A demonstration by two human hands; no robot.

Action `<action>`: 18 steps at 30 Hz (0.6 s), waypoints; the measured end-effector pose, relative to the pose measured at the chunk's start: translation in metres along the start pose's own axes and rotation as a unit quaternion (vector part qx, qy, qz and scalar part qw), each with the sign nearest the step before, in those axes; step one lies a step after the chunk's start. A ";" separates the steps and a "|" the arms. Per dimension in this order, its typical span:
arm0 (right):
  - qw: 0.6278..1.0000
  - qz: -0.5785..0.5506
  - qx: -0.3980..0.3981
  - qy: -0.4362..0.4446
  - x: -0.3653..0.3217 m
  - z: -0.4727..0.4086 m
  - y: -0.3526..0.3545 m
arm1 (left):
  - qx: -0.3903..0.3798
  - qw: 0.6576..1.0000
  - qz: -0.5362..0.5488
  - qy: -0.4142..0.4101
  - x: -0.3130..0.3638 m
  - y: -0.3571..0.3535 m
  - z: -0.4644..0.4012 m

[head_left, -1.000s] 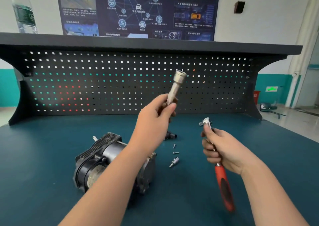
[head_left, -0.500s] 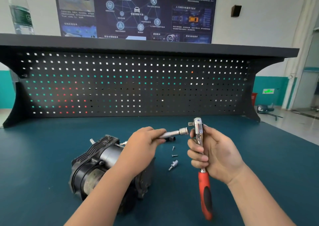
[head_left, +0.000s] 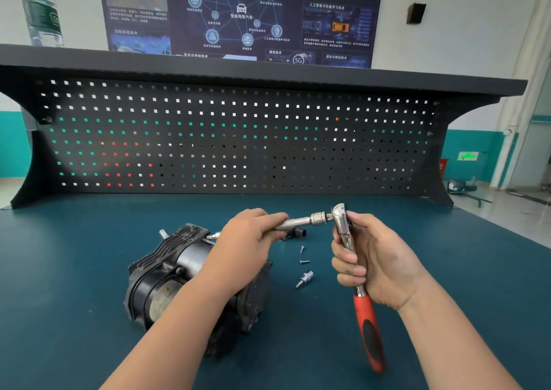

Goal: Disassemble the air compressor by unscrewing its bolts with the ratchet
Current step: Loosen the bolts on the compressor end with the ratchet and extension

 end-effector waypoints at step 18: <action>0.998 0.048 -0.026 -0.035 -0.011 0.013 -0.002 | -0.056 0.997 0.039 -0.047 0.012 -0.007 0.001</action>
Point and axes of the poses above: each hand's wrist, its own z-axis away from the middle knuckle, its own y-axis out of the back of the hand, x = y × z, the point moved 8 cm from there along -z, towards the middle knuckle, and after that the axes turned 15 degrees about -x, right-handed, at the moved point
